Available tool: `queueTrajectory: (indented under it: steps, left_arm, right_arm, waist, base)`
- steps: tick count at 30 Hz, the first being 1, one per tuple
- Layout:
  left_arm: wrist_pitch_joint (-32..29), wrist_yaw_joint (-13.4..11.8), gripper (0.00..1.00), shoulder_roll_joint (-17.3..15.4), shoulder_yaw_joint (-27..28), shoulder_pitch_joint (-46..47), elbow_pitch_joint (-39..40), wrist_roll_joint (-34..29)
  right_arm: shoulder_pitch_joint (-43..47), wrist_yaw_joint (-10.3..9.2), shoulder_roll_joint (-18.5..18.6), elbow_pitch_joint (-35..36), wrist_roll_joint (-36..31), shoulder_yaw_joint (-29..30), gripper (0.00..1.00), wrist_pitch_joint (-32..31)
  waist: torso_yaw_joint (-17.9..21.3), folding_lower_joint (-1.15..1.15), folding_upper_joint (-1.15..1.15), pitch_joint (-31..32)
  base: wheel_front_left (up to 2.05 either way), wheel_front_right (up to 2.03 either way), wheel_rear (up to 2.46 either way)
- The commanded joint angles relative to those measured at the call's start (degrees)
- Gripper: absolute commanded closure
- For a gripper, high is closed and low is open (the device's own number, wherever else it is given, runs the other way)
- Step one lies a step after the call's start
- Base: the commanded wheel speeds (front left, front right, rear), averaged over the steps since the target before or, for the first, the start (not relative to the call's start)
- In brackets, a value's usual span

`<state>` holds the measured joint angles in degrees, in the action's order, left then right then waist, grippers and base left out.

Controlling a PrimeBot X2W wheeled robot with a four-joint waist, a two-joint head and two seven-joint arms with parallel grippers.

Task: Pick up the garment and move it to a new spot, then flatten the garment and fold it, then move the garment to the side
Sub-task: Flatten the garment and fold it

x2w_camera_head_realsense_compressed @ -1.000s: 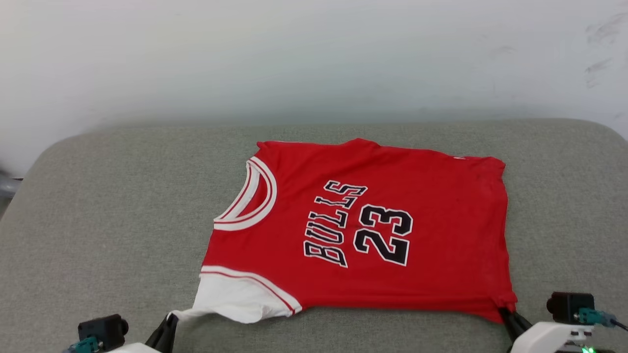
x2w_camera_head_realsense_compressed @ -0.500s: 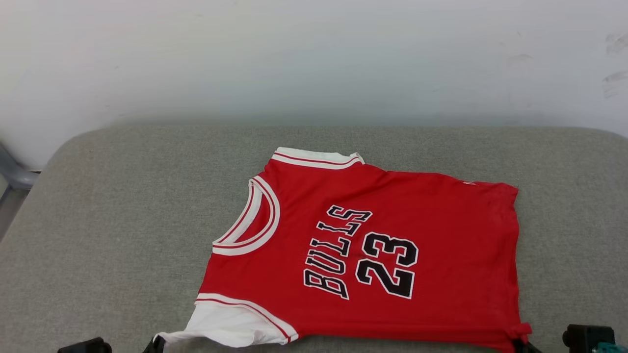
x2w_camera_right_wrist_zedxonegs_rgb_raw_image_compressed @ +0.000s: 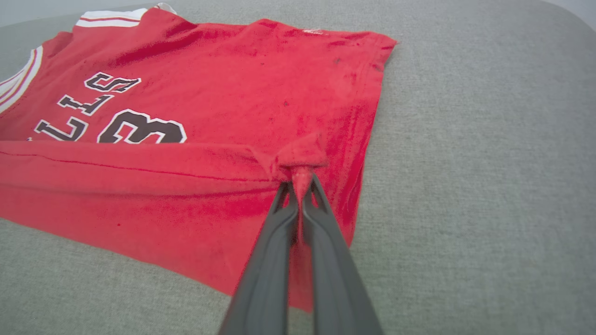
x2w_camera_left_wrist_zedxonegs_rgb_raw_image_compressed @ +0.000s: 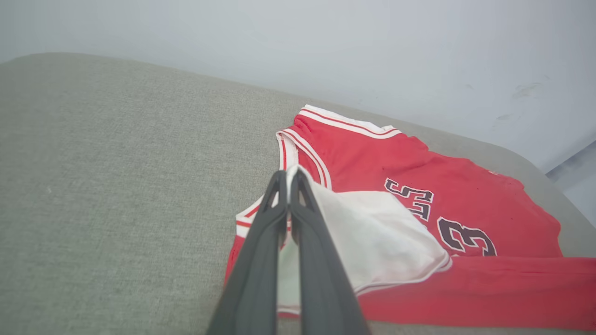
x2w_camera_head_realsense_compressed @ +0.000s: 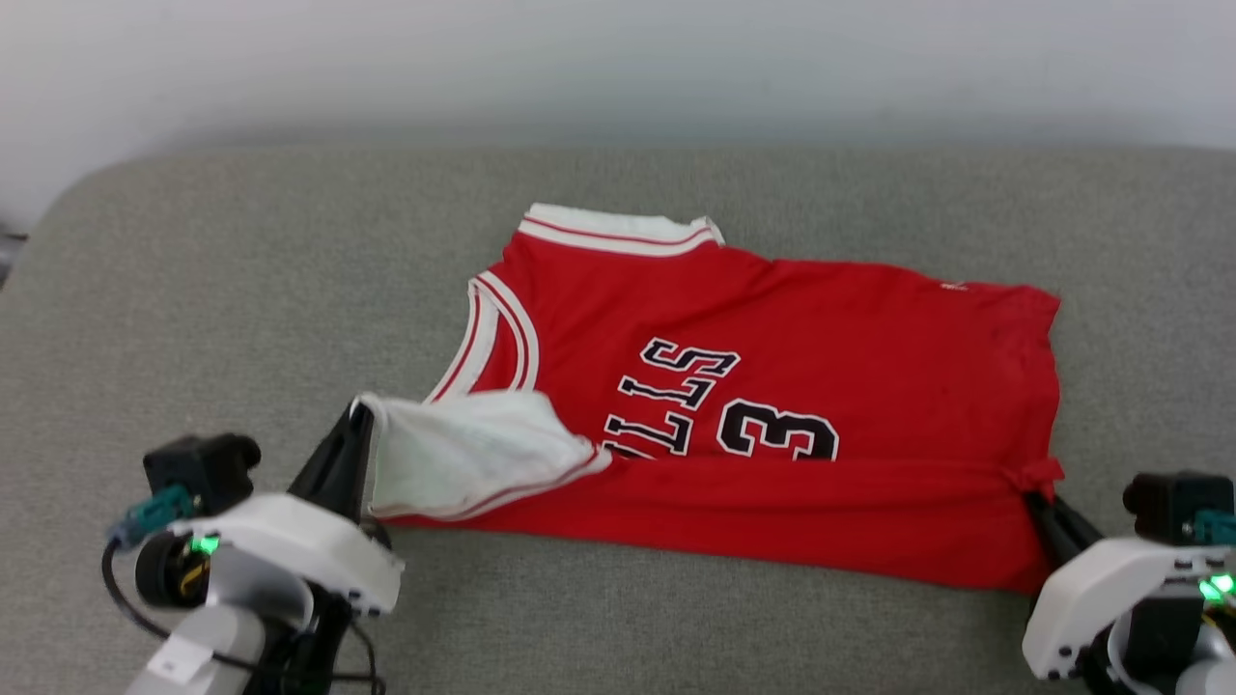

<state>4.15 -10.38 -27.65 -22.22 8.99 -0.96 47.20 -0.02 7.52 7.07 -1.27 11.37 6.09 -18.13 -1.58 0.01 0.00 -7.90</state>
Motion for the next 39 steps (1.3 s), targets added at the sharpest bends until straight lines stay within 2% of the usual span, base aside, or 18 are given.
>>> queueTrajectory:
  steps: [1, 6, 12, 13, 14, 15, 16, 17, 18, 19, 24, 29, 33, 39]
  left_arm:
    - [0.6, 0.9, 1.0, 0.8, -0.2, 2.6, -1.2, -0.3]
    - [0.8, 3.8, 1.0, 1.8, -1.0, 10.1, -7.7, -1.1]
    - [-0.8, 7.3, 1.0, 3.3, -2.7, 15.1, -16.5, -0.1]
    - [-1.3, 8.0, 1.0, 3.6, -2.8, 15.6, -18.0, 0.2]
    - [-1.8, 8.7, 1.0, 3.8, -3.2, 16.0, -19.2, 0.5]
    - [-2.2, 9.3, 1.0, 4.0, -3.4, 16.4, -20.5, 0.9]
    - [-2.5, 9.6, 0.8, 4.1, -3.5, 16.6, -21.6, 1.1]
    - [-2.5, 9.8, 0.53, 4.2, -3.5, 16.9, -22.5, 1.3]
    - [-2.0, 10.0, 0.08, 4.4, -3.3, 17.1, -23.3, 1.4]
    - [-1.5, 10.2, 0.0, 4.5, -3.2, 17.2, -23.9, 1.4]
    - [-0.3, 10.1, 0.0, 3.8, -2.3, 16.6, -25.5, 1.8]
    - [-3.3, 9.0, 0.0, 1.2, -1.8, 15.2, -24.4, 2.6]
    - [-11.3, 8.9, 0.0, -2.4, -2.3, 13.9, -21.4, 4.6]
    - [-28.2, 7.9, 0.0, -7.3, -3.3, 12.2, -15.1, 10.9]
  right_arm:
    - [-2.1, -0.06, 0.2, -0.7, -0.6, 0.2, 1.0, 0.1]
    - [-7.0, -0.06, 0.5, -4.0, -1.2, -0.6, 1.0, 0.7]
    - [-10.2, -0.06, 0.3, -9.5, -1.9, -2.0, 1.0, 2.3]
    - [-10.4, -0.07, 0.1, -10.4, -1.7, -2.2, 0.91, 2.5]
    - [-10.5, -0.07, 0.0, -11.3, -1.6, -2.5, 0.7, 2.8]
    - [-10.6, -0.07, -0.2, -12.1, -1.6, -2.7, 0.57, 2.9]
    - [-10.8, -0.07, -0.4, -12.6, -1.6, -2.9, 0.0, 3.4]
    - [-10.9, -0.07, -0.6, -13.0, -1.4, -3.1, 0.0, 4.2]
    - [-10.9, -0.07, -0.8, -13.2, -1.2, -3.0, 0.0, 5.2]
    - [-11.0, -0.06, -1.1, -13.0, -0.7, -2.8, 0.0, 6.8]
    - [-10.6, -0.05, -2.2, -11.4, 0.6, -2.0, 0.0, 15.2]
    - [-9.9, -0.05, -2.5, -11.4, 0.1, -1.7, 0.0, 19.7]
    - [-9.0, -0.05, -2.9, -10.6, -0.4, -1.2, 0.0, 20.4]
    - [-7.6, -0.05, -3.5, -8.8, -1.1, -0.6, 0.0, 19.3]
  waist:
    - [0.6, -0.01, 0.0, -4.0]
    - [1.3, -0.01, 0.0, -8.3]
    - [2.2, -0.01, 0.0, -10.4]
    - [2.3, -0.01, 0.0, -10.5]
    - [2.4, -0.01, 0.0, -10.6]
    - [2.5, -0.01, 0.0, -10.6]
    - [2.6, -0.01, 0.0, -10.5]
    - [2.6, -0.01, 0.0, -10.3]
    - [2.7, -0.01, 0.0, -10.0]
    - [2.7, -0.01, 0.0, -9.7]
    - [2.8, -0.01, 0.0, -7.3]
    - [3.3, -0.01, 0.0, -4.0]
    - [3.4, -0.01, 0.0, -2.2]
    - [3.9, -0.01, 0.0, -1.4]
  base:
    - [0.0, 0.0, 0.0]
    - [0.0, 0.0, 0.0]
    - [0.0, 0.0, 0.0]
    - [0.0, 0.0, 0.0]
    - [0.0, 0.0, 0.0]
    - [0.0, 0.0, 0.0]
    - [0.0, 0.0, 0.0]
    - [0.0, 0.0, 0.0]
    - [0.0, 0.0, 0.0]
    - [0.0, 0.0, 0.0]
    - [0.0, 0.0, 0.0]
    - [0.0, 0.0, 0.0]
    - [0.0, 0.0, 0.0]
    - [0.0, 0.0, 0.0]
